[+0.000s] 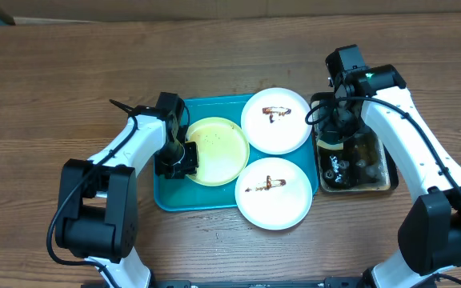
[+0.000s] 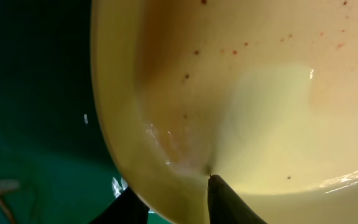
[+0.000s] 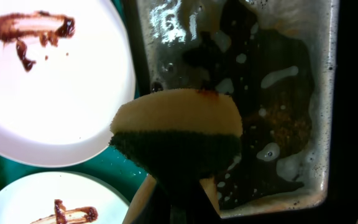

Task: Clean dirty plates on tray and stack at the side
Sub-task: 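Lift the yellow plate with the left gripper and place it left of the tray, then move the left gripper to the near white plate's rim and grasp it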

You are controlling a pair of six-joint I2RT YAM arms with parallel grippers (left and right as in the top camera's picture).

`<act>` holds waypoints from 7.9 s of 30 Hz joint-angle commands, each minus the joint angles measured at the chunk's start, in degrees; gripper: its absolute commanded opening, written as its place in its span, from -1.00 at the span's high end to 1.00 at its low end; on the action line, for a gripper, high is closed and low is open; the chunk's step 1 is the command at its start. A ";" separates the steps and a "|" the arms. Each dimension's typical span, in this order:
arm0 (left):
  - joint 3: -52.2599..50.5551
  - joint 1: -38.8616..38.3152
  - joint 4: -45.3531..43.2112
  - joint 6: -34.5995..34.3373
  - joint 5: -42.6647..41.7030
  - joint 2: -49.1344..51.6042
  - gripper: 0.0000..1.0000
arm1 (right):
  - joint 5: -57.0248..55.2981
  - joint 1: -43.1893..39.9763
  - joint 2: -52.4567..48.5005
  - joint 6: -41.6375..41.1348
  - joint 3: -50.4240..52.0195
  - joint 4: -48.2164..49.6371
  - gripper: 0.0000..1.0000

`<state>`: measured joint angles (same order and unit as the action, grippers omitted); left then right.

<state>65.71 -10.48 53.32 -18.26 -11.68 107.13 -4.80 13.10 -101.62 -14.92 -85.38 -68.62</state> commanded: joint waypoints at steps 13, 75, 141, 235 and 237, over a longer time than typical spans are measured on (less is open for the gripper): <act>0.59 1.36 1.09 -4.07 5.86 -1.27 0.92 | 0.44 0.04 2.08 0.44 -0.26 -0.96 0.92; 15.82 -24.83 5.95 5.79 78.34 -12.74 0.92 | 4.94 -6.49 2.08 2.80 -0.24 -3.30 0.92; 15.78 43.58 1.31 8.87 16.52 -1.49 0.67 | 4.94 -6.49 2.08 3.02 -0.24 -5.66 0.93; 13.16 -30.01 4.66 25.51 -5.70 10.21 0.86 | 8.39 -15.98 3.63 3.02 -0.24 -6.73 0.93; 13.22 -29.55 4.66 24.81 -5.68 10.21 0.92 | 8.39 -15.98 3.63 3.02 -0.24 -6.73 0.93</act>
<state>79.22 -41.12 58.46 6.63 -19.70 116.51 3.20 -2.96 -100.05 -11.99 -85.38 -75.57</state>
